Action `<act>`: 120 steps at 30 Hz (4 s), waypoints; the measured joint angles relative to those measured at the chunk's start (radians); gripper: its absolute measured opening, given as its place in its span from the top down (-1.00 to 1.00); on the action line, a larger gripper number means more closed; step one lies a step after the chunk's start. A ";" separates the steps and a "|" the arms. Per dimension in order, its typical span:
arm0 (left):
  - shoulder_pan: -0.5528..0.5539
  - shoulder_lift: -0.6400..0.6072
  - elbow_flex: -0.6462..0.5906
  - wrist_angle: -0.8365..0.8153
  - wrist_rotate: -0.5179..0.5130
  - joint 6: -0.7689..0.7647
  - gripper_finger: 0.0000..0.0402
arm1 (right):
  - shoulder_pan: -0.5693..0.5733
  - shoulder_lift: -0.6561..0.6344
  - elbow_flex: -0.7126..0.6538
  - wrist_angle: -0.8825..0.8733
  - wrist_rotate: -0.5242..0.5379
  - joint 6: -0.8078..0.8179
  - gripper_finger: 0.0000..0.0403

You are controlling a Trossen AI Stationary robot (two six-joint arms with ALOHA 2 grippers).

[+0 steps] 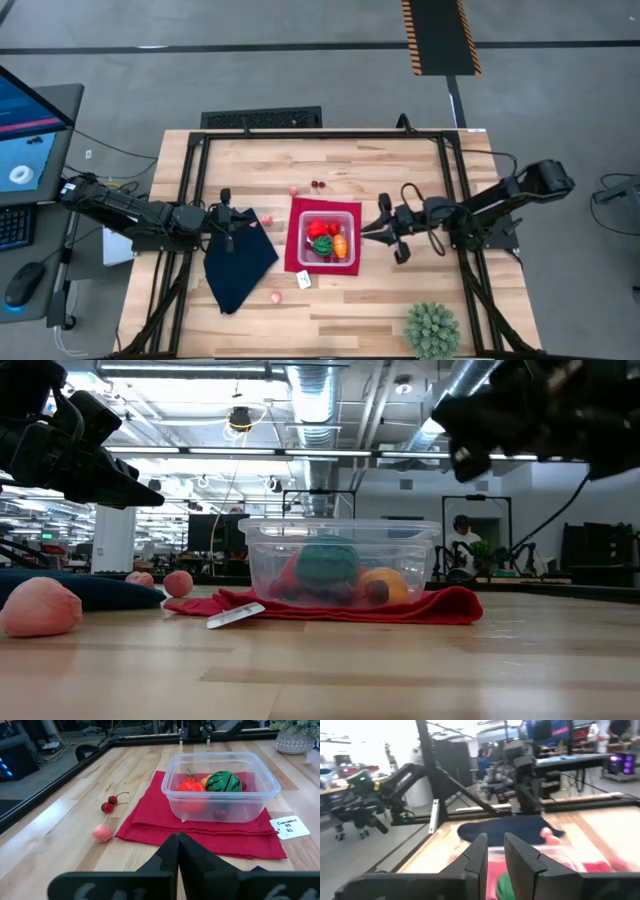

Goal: Pick and placing Produce into tupperware
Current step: Put the peach in the transparent bin

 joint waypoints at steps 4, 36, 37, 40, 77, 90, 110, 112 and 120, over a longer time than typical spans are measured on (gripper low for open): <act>0.000 0.000 0.000 0.000 0.000 0.000 1.00 | -0.014 -0.085 -0.074 -0.003 0.011 0.022 0.56; 0.000 0.000 0.000 0.000 0.000 0.000 1.00 | -0.157 -0.878 -0.196 -0.662 -0.001 0.065 0.57; 0.000 0.000 0.000 0.000 0.000 0.000 1.00 | -0.157 -0.878 -0.196 -0.662 -0.001 0.065 0.57; 0.000 0.000 0.000 0.000 0.000 0.000 1.00 | -0.157 -0.874 -0.196 -0.665 -0.001 0.064 0.57; 0.000 0.000 0.000 0.082 0.000 -0.564 1.00 | -0.157 -0.874 -0.197 -0.776 -0.001 0.064 0.56; -0.012 -0.001 0.090 -0.091 0.155 -0.515 1.00 | -0.157 -0.874 -0.197 -0.787 -0.001 0.064 0.56; -0.303 0.122 0.478 -0.576 0.009 -0.306 1.00 | -0.156 -0.874 -0.197 -0.797 -0.001 0.064 0.56; -0.309 0.139 0.478 -0.562 0.028 -0.310 1.00 | -0.156 -0.874 -0.197 -0.797 0.000 0.064 0.56; -0.369 0.332 0.480 -0.448 0.082 -0.240 1.00 | -0.157 -0.874 -0.197 -0.797 -0.001 0.064 0.56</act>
